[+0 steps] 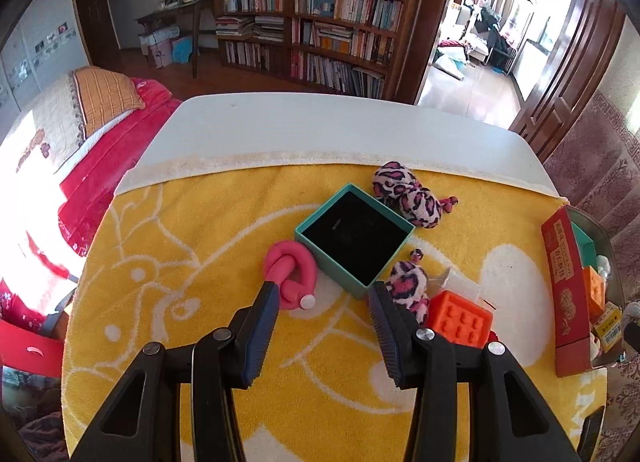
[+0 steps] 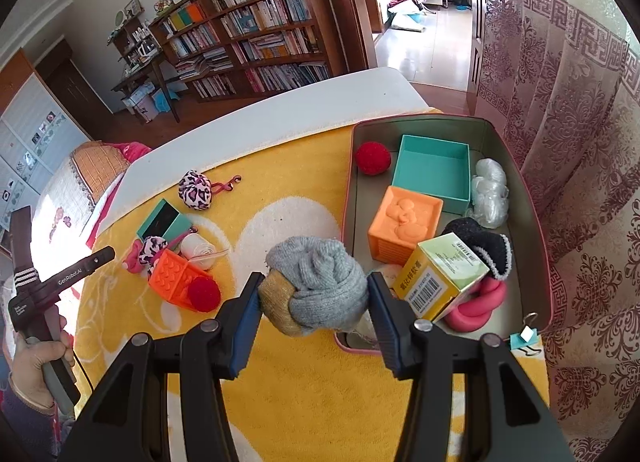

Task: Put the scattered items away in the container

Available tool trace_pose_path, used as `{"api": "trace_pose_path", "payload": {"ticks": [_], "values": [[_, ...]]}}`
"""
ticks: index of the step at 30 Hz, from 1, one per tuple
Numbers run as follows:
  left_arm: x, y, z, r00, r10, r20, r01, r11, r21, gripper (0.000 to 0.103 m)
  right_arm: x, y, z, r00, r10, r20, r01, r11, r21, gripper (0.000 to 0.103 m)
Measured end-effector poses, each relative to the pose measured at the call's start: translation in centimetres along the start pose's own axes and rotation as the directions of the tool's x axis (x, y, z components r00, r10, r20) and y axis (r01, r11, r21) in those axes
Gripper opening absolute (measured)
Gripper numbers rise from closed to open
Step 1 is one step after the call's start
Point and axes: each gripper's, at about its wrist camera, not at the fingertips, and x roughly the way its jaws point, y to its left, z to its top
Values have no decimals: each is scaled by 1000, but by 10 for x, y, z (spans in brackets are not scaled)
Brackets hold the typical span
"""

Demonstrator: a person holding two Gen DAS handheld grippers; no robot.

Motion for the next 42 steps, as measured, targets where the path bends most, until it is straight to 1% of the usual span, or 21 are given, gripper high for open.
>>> {"api": "trace_pose_path", "payload": {"ticks": [5,10,15,20,22,24,26,28,29,30,31,32,34,37,42], "values": [[-32,-42,7,998,-38,55,35,998,51,49,-8,-16,4,1000,10,17,-10,1000,-4,56],[-43,-87,13,993,-85,77,76,991,109,49,-19,-43,6,999,3,40,-4,1000,20,56],[-44,-134,16,987,-145,66,133,979,157,49,-29,-76,6,998,-20,60,16,998,65,56],[-40,-179,18,975,-219,38,208,958,197,49,-38,-103,7,996,-41,79,32,994,106,56],[-40,-192,19,969,-246,30,235,950,205,49,-41,-110,8,995,-44,85,34,993,115,56],[-39,-198,19,966,-256,24,246,949,199,49,-42,-115,8,995,-43,85,32,992,123,56],[-37,-197,20,964,-263,21,255,949,183,49,-42,-119,8,996,-40,84,29,992,126,56],[-33,-190,20,965,-263,1,260,953,154,49,-40,-121,8,996,-34,81,23,991,135,56],[-31,-184,20,966,-259,-6,257,957,134,52,-38,-121,8,996,-30,78,19,990,137,56],[-29,-176,19,968,-250,-10,249,962,114,59,-36,-121,8,997,-26,76,15,991,135,56],[-28,-168,17,971,-238,-6,237,966,98,62,-35,-119,8,997,-23,74,13,991,130,56],[-29,-158,16,975,-224,3,223,971,81,64,-33,-116,8,997,-19,72,10,992,123,56],[-28,-132,10,981,-195,8,194,980,41,64,-30,-109,9,998,-11,70,4,994,108,56],[-21,-87,3,991,-134,-14,133,991,-33,64,-26,-99,11,998,1,65,-7,996,90,56],[-11,-15,-10,998,-44,-40,38,990,-139,64,-18,-78,10,999,8,49,-11,998,64,56]]}}
